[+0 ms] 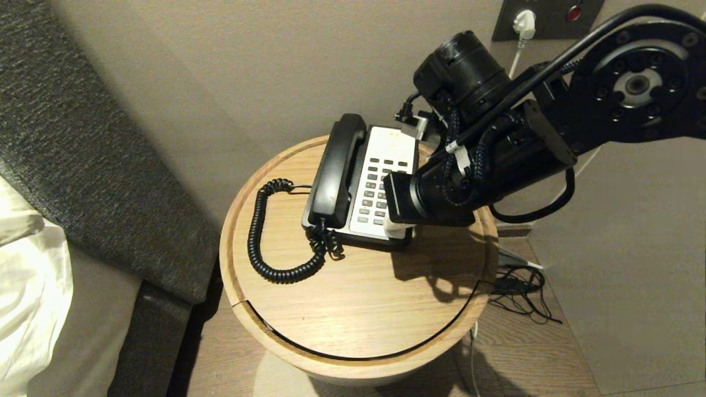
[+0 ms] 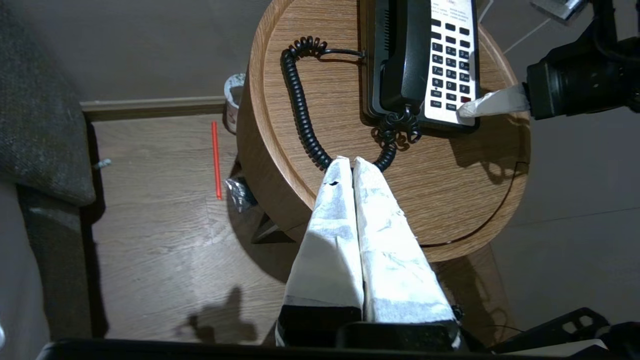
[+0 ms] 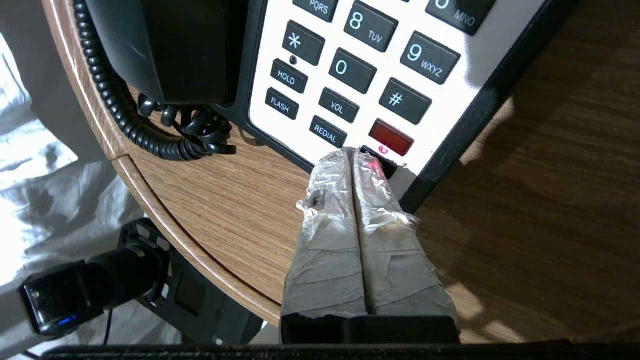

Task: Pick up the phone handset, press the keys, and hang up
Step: End the call using the dial pad

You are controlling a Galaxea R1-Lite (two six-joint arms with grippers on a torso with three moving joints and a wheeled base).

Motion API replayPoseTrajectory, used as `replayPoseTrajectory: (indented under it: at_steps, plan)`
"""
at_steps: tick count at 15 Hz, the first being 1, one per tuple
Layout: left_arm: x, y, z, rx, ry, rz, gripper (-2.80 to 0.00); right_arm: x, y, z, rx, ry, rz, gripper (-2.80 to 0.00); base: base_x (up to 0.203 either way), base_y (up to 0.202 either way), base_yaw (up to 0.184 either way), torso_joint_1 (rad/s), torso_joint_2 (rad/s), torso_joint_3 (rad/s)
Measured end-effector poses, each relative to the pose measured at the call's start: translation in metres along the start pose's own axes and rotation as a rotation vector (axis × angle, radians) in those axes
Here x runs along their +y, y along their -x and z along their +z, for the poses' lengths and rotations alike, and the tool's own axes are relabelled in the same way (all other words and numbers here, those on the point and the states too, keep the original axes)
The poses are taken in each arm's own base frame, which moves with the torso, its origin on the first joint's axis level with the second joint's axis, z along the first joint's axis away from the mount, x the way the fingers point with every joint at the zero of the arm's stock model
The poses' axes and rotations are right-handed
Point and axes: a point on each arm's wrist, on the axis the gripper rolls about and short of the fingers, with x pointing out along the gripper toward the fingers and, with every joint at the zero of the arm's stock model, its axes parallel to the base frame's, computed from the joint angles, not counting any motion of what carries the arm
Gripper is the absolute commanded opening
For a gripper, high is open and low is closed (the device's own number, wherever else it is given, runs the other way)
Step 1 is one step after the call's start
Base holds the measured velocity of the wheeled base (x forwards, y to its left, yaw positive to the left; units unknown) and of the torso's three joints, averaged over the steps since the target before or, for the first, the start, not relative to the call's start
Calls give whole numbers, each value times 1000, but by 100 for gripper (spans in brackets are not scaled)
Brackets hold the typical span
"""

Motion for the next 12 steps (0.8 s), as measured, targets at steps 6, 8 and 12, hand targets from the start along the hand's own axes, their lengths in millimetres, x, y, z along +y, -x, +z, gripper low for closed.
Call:
replayPoseTrajectory:
  at_steps: [6,8,12]
  plan:
    - [3,2,-6,10,-1,2,-280,-2,7,2,-16,2,2,-280,0,0,0,0,0,0]
    - [3,2,-7,10,-2,2,-280,-2,10,2,-18,1,3,-280,0,0,0,0,0,0]
    - [3,2,-7,10,-1,3,-280,-3,9,2,-18,-1,0,-280,0,0,0,0,0,0]
